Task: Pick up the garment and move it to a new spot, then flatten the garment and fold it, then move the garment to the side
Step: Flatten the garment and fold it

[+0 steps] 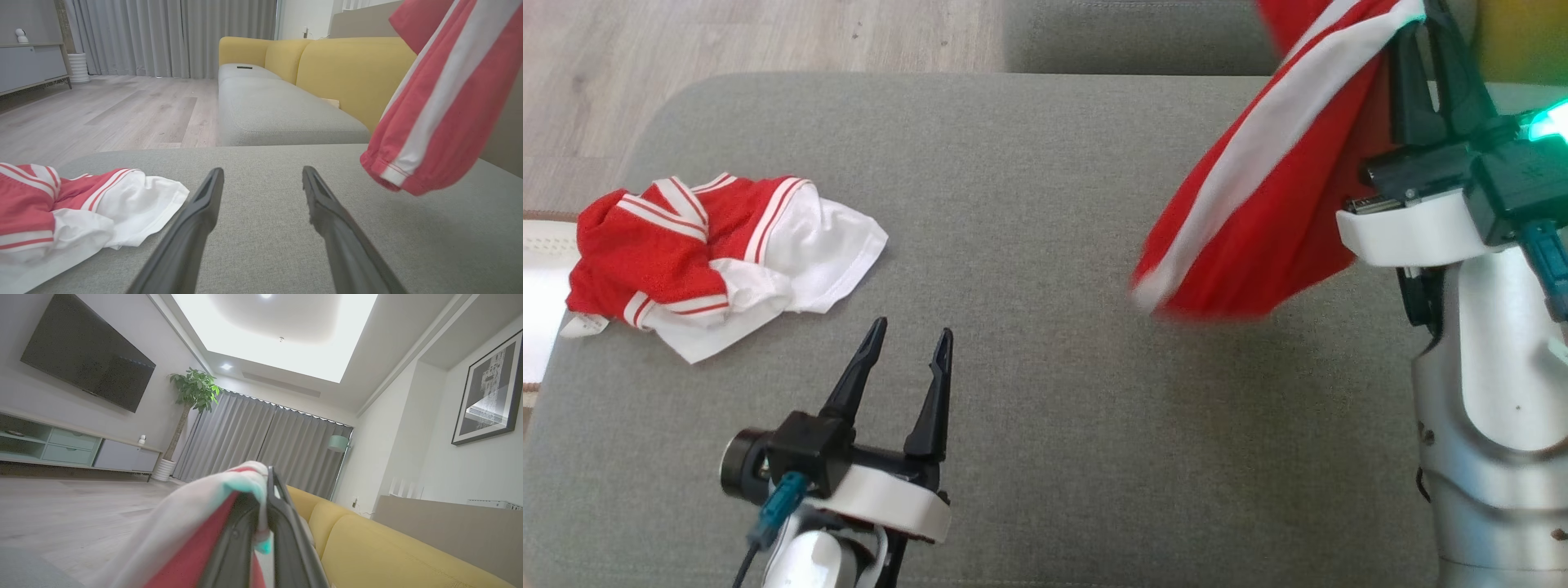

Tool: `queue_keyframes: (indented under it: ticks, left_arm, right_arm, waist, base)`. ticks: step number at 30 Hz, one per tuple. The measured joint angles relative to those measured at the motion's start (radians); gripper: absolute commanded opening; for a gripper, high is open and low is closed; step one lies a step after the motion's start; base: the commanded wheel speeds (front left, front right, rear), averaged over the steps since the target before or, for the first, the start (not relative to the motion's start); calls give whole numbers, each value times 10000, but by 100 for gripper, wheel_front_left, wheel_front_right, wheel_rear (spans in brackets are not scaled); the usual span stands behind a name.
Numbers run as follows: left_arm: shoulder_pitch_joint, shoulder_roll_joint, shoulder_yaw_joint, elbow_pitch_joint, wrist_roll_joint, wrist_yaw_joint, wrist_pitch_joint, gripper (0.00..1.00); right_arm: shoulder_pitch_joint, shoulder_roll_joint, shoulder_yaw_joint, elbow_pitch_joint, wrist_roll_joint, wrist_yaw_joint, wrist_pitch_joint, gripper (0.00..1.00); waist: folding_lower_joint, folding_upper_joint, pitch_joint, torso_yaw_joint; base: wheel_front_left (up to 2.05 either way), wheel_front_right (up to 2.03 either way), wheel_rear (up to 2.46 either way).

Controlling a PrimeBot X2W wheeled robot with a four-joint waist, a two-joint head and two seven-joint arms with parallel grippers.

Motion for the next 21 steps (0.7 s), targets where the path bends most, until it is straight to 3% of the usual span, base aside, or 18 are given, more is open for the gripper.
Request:
queue_keyframes:
  ticks: [5, 10, 14, 20, 21]
  left_arm:
    - [12, 0, 35, -10, 0, 13, 0, 100]
    - [25, 0, 15, -40, 0, 13, 0, 100]
    - [21, 0, -40, -86, -140, -17, 0, 100]
    - [-28, 0, -673, -113, -408, -587, 0, 100]
    - [-37, 0, -821, -79, -424, -665, 0, 100]
  right_arm:
    - [97, 10, -238, 148, 35, 0, 0, 0]
    - [913, 38, -1561, 1062, -426, 0, -13, 0]
    - [1998, 104, -2773, 2504, -811, 0, -12, 0]
    - [2599, 196, -4192, 3848, -1143, 0, 6, 0]
    - [2586, 198, -4343, 3979, -1216, 0, 6, 17]
  waist:
    - [0, 0, 30, -27]
    - [0, 0, 117, -182]
    - [0, 0, 234, -332]
    - [0, 0, 491, -527]
    - [0, 0, 526, -564]
  base:
    - [0, 0, 0]
    - [0, 0, 0]
    - [0, 0, 0]
    - [0, 0, 0]
    - [0, 0, 0]
